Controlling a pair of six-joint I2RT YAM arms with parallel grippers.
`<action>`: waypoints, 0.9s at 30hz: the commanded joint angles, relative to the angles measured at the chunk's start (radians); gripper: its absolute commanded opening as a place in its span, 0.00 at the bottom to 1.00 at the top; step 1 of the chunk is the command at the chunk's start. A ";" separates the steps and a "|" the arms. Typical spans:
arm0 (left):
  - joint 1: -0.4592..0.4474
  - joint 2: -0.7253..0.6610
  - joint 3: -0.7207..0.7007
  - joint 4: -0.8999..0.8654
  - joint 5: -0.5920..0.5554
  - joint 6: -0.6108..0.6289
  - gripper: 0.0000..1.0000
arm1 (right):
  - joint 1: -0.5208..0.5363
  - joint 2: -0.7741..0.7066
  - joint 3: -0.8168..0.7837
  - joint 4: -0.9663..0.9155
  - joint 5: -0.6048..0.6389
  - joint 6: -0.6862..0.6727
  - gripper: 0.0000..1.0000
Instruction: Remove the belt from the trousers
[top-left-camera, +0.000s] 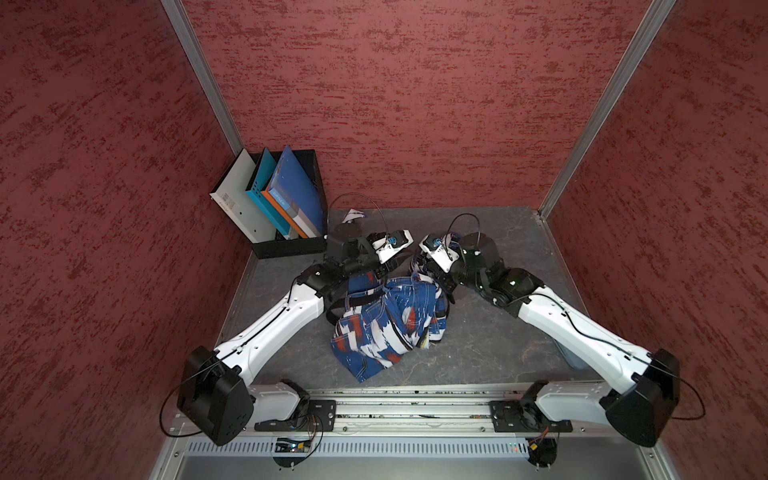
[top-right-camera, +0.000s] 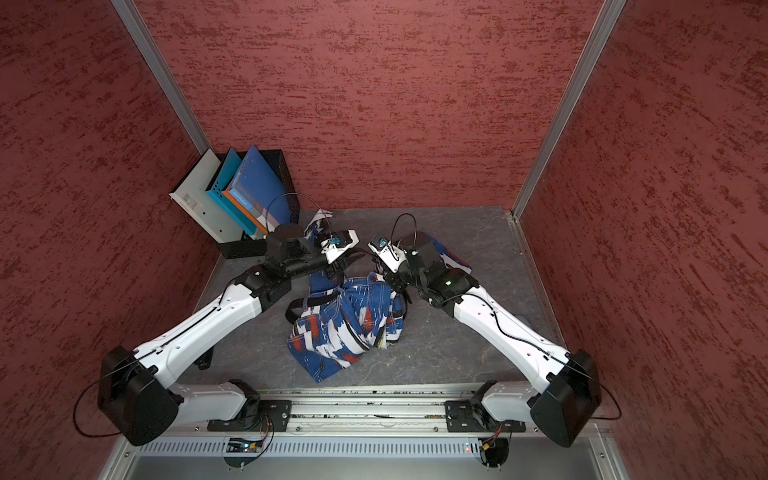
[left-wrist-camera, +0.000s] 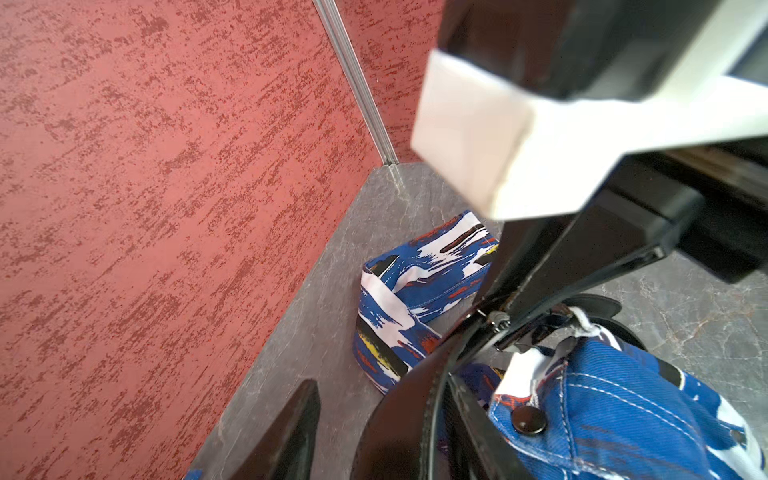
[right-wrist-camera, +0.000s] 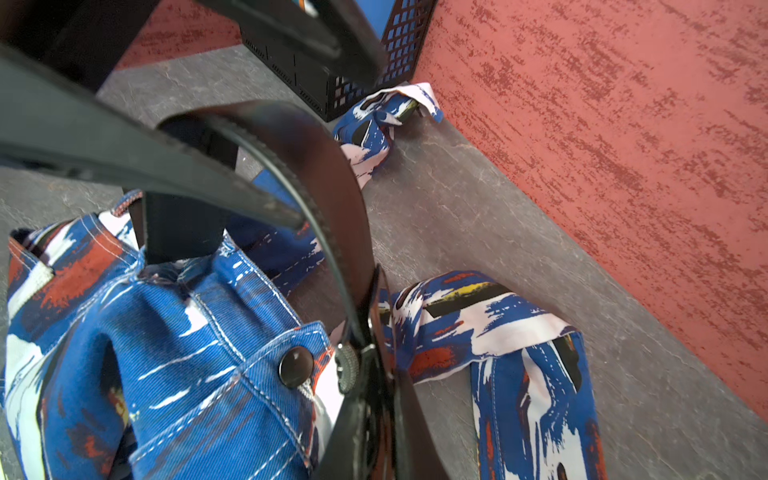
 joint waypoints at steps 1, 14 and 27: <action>0.004 0.005 -0.002 -0.020 0.061 -0.023 0.49 | -0.002 -0.033 -0.007 0.049 -0.049 0.019 0.00; 0.009 0.039 0.050 -0.130 0.087 0.023 0.00 | -0.001 -0.056 -0.020 0.069 -0.075 0.041 0.00; 0.014 0.075 0.216 -0.484 0.017 -0.364 0.00 | -0.128 -0.149 -0.100 0.259 -0.387 0.396 0.64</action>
